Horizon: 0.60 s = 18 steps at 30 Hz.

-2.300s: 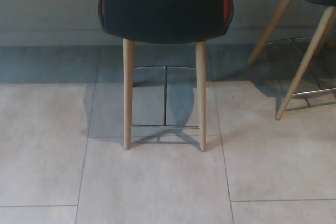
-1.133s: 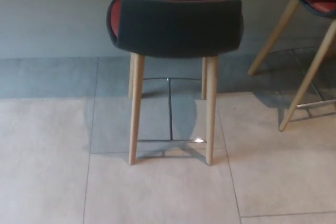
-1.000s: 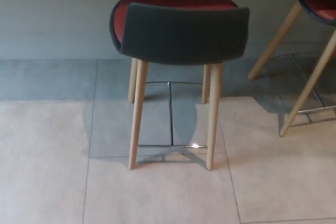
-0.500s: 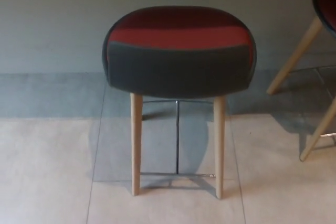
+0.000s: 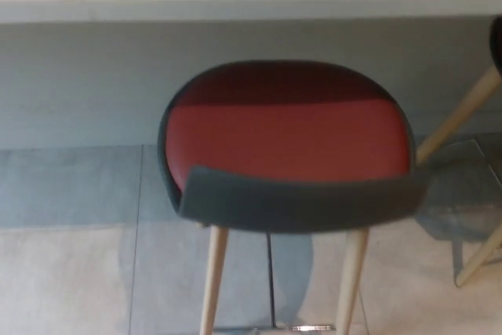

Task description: The robot walks towards a chair and uses both its hands to grab it and push it away from itself

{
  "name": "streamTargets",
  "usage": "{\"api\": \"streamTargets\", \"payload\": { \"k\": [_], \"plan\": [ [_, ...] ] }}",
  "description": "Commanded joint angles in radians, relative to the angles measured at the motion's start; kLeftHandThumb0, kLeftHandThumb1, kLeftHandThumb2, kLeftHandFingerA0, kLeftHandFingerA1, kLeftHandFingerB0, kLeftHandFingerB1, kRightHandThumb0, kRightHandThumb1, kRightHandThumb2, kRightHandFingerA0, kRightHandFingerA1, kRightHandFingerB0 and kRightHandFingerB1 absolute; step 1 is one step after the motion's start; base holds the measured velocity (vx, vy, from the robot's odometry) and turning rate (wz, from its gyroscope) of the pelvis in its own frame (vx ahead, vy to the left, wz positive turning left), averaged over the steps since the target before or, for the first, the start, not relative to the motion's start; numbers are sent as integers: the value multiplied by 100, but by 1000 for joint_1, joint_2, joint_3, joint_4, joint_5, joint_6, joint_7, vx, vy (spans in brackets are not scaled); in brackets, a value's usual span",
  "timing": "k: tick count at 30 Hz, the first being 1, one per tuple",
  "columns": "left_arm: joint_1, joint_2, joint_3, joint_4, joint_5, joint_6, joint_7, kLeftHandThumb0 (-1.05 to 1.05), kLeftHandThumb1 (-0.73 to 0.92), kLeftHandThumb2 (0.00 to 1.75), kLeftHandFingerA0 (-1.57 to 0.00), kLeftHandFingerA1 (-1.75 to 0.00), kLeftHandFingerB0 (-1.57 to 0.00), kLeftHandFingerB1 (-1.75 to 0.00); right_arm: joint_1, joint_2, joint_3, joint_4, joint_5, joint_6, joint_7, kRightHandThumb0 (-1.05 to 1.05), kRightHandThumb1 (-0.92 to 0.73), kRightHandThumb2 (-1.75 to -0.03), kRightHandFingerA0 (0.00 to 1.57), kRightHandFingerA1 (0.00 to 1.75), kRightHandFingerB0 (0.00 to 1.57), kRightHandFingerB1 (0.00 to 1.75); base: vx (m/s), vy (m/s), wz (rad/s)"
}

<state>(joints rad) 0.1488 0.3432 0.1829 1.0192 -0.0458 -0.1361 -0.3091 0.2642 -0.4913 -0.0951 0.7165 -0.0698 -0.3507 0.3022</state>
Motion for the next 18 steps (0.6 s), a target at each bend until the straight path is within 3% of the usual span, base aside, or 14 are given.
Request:
{"api": "streamTargets", "payload": {
  "k": [1, 3, 4, 8, 9, 10, 15, 16, 18],
  "plan": [
    [11, 2, 11, 8, -14, -9, 2, -47, 24, 76, -13, -67, 0, -39, -4, -9, -21, 11, 28, 14, 15, -79, -45, -82, 0, 16, 4, 20, 234, 112, 8],
    [12, 7, 10, -3, -11, -7, 0, -45, 28, 70, -12, -71, 0, -42, -4, -9, -25, 11, 31, 16, 18, -81, -46, -80, 0, 12, 0, 14, 247, 50, 7],
    [12, 10, 9, -7, -10, -7, -1, -48, 26, 74, -14, -68, 0, -39, -7, -9, -26, 13, 31, 17, 18, -74, -43, -82, 0, 21, 0, 22, 276, 15, 12],
    [16, 13, 6, -21, -8, -5, -4, -51, 25, 75, -15, -68, -1, -40, -9, -9, -28, 20, 27, 5, 14, -78, -45, -82, 0, 19, 0, 18, 271, -50, 12],
    [12, 13, 5, -9, -5, -12, 0, -54, 28, 68, -18, -72, 0, -44, -9, -10, -31, 17, 27, 4, 15, -82, -47, -83, 0, 15, 9, 16, 313, -150, -93],
    [3, 11, 10, 7, -9, -16, 1, -50, 24, 74, -16, -69, 0, -42, -10, -12, -34, 14, 28, -6, 15, -82, -46, -82, 0, 17, 0, 14, 289, -130, 36],
    [-7, 11, 16, 15, -17, -12, -6, -51, 24, 75, -16, -69, 0, -44, -11, -18, -33, 13, 16, -17, 13, -76, -44, -76, 0, 19, 0, 14, 254, -93, -4],
    [-1, 13, 8, -6, -10, -20, -9, -57, 22, 75, -12, -69, 0, -44, -10, -25, -31, 7, 12, -13, 16, -91, -51, -82, 0, 8, 2, 9, 198, -9, -11],
    [5, 16, -2, -36, -5, -42, -18, -61, 20, 79, -11, -68, 0, -46, -6, -28, -33, -11, 17, -25, 22, -95, -52, -84, 0, 6, 0, 8, 157, 54, -12]
  ]
}}
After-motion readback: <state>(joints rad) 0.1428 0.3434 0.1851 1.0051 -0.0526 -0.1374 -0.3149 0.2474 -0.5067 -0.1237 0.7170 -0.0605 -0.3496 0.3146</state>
